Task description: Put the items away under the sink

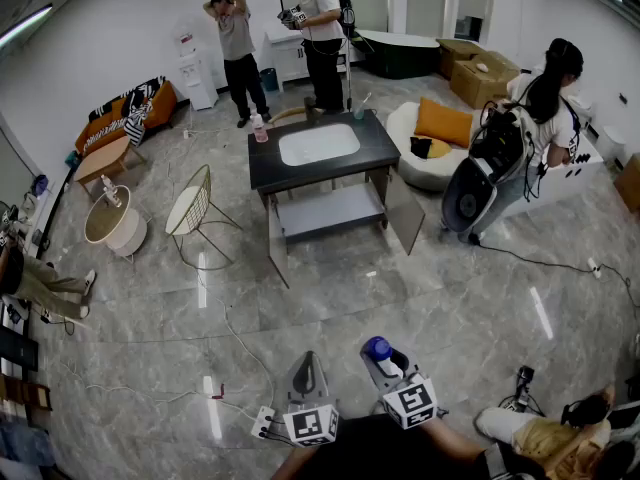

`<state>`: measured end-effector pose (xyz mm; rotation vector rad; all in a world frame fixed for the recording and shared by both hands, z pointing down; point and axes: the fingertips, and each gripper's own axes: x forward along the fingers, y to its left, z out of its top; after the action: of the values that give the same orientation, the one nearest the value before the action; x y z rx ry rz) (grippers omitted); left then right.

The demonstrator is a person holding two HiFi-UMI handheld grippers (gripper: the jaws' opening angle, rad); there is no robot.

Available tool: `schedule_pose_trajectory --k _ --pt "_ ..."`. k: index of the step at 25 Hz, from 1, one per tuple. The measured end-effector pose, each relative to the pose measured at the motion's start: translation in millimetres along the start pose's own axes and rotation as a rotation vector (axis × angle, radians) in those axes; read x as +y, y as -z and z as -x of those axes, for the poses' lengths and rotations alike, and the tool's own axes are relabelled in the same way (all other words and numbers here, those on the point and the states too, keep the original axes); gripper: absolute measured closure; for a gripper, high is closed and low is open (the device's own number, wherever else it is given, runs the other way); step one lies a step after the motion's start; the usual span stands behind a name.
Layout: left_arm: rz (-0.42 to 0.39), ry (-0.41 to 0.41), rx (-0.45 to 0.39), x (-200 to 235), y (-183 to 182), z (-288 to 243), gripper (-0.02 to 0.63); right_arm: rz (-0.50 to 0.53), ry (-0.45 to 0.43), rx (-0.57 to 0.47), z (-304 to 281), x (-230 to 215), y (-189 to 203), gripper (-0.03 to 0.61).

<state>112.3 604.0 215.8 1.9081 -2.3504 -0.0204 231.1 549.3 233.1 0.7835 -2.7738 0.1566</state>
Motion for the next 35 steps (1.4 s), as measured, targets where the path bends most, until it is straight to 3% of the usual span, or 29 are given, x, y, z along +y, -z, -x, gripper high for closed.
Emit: schedule_pose_trajectory --k 16,35 --pt "0.013 0.024 0.013 39 5 -8 0.598 -0.029 0.029 -0.007 -29 19 -7 0.426" --pt "0.031 0.198 0.034 91 5 -61 0.598 -0.061 0.191 -0.025 -90 29 -25 0.426"
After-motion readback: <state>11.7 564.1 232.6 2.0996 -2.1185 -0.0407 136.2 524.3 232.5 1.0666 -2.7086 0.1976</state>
